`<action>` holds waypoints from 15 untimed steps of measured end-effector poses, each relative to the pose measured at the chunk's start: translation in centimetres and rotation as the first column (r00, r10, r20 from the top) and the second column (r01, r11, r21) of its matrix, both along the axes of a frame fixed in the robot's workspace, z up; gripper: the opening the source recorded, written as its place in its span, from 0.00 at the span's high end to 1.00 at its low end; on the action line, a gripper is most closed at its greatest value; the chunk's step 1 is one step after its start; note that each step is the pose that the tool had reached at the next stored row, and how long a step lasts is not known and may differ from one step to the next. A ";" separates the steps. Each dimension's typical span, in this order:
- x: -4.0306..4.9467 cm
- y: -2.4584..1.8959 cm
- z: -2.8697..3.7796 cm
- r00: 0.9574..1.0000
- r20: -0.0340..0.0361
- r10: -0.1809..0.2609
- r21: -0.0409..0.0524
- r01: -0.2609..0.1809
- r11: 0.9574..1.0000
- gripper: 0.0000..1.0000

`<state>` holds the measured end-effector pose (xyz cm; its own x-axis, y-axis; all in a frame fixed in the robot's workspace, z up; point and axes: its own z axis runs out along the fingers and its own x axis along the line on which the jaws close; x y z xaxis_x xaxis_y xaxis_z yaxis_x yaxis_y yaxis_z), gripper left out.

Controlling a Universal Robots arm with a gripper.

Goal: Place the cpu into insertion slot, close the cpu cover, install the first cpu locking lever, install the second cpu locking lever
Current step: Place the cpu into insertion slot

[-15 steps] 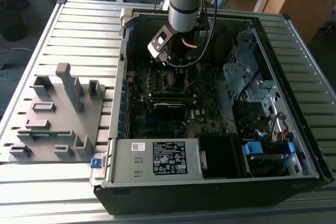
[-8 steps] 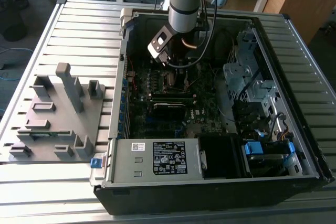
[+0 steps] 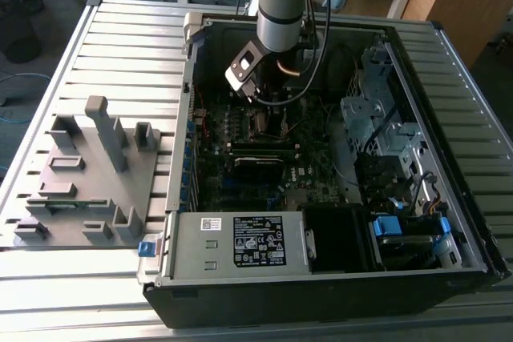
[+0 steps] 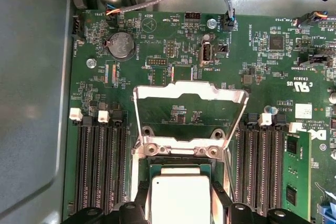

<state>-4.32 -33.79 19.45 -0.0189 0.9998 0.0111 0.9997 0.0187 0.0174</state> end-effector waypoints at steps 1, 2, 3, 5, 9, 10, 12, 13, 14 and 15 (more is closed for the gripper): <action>0.00 0.00 -0.02 1.000 0.000 0.000 0.000 0.000 1.000 0.46; 0.00 0.00 -0.04 1.000 0.000 0.000 0.000 0.000 1.000 0.46; 0.00 0.00 -0.09 1.000 0.000 0.000 0.000 0.000 1.000 0.46; -0.01 0.00 -0.09 1.000 0.000 0.000 0.000 0.000 1.000 0.46; -0.01 0.00 -0.11 1.000 0.000 0.000 0.000 0.000 1.000 0.46; 0.00 0.01 -0.13 1.000 0.000 0.000 0.000 0.000 1.000 0.46; 0.00 0.00 -0.14 1.000 0.000 -0.001 0.000 0.001 1.000 0.46; 0.00 0.00 -0.15 1.000 0.000 -0.001 0.000 0.001 1.000 0.46; 0.01 0.00 -0.17 1.000 0.000 -0.001 0.000 0.001 1.000 0.46; 0.01 0.00 -0.19 1.000 0.000 -0.003 0.000 0.003 1.000 0.46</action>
<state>-4.31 -33.79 19.26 -0.0155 0.9998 0.0111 0.9997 0.0153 0.0175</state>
